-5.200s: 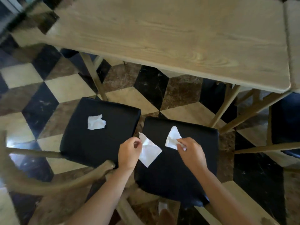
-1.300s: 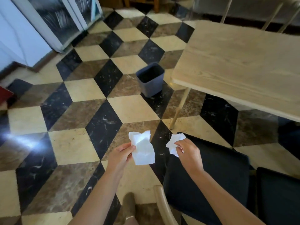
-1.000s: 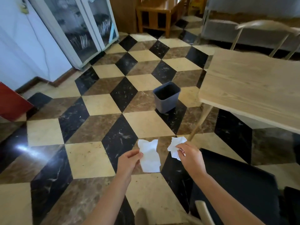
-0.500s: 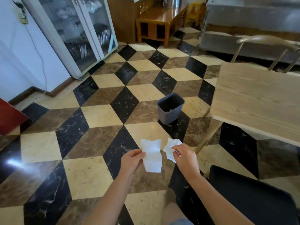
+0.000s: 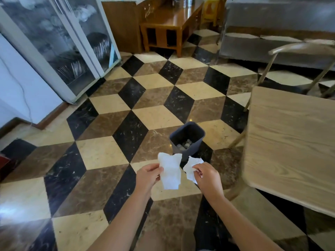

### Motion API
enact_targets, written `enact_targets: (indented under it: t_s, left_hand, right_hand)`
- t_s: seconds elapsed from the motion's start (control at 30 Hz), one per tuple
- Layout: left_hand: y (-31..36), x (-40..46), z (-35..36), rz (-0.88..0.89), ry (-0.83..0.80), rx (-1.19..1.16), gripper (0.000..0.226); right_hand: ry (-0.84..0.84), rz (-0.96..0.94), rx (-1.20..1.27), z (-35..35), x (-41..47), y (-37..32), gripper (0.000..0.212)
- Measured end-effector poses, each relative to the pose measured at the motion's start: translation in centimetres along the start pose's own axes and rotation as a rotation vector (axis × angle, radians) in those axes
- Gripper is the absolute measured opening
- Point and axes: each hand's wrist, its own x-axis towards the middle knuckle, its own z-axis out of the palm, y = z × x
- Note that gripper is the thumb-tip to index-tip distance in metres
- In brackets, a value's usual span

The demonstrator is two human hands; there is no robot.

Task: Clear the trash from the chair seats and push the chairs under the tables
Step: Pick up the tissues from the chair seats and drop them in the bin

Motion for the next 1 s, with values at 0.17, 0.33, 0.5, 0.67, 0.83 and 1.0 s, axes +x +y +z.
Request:
enact_targets:
  t_s: [0.17, 0.33, 0.5, 0.67, 0.83, 1.0]
  left_hand:
    - [2.9, 7.2, 2.1, -0.042, -0.004, 0.024, 0.015]
    - [5.9, 16.7, 4.3, -0.084, -0.053, 0.1, 0.019]
    - [9.7, 25.7, 6.4, -0.097, -0.118, 0.237, 0.014]
    - [12.1, 35.0, 10.6, -0.078, -0.183, 0.41, 0.022]
    - [8.5, 43.6, 16.2, -0.093, -0.235, 0.503, 0.022]
    - [1.7, 52.7, 21.6, -0.069, -0.233, 0.59, 0.015]
  right_hand:
    - [0.008, 0.096, 0.018, 1.3, 7.4, 1.1, 0.017]
    - [0.016, 0.19, 0.009, 4.5, 16.2, 1.9, 0.018]
    - [0.01, 0.351, 0.015, 7.7, 23.7, 2.6, 0.018]
    - [-0.018, 0.419, 0.025, 11.1, 31.1, 5.6, 0.018]
    - [-0.094, 0.5, 0.004, 16.9, 37.2, 11.8, 0.021]
    - [-0.252, 0.522, -0.029, 24.0, 41.4, 20.2, 0.02]
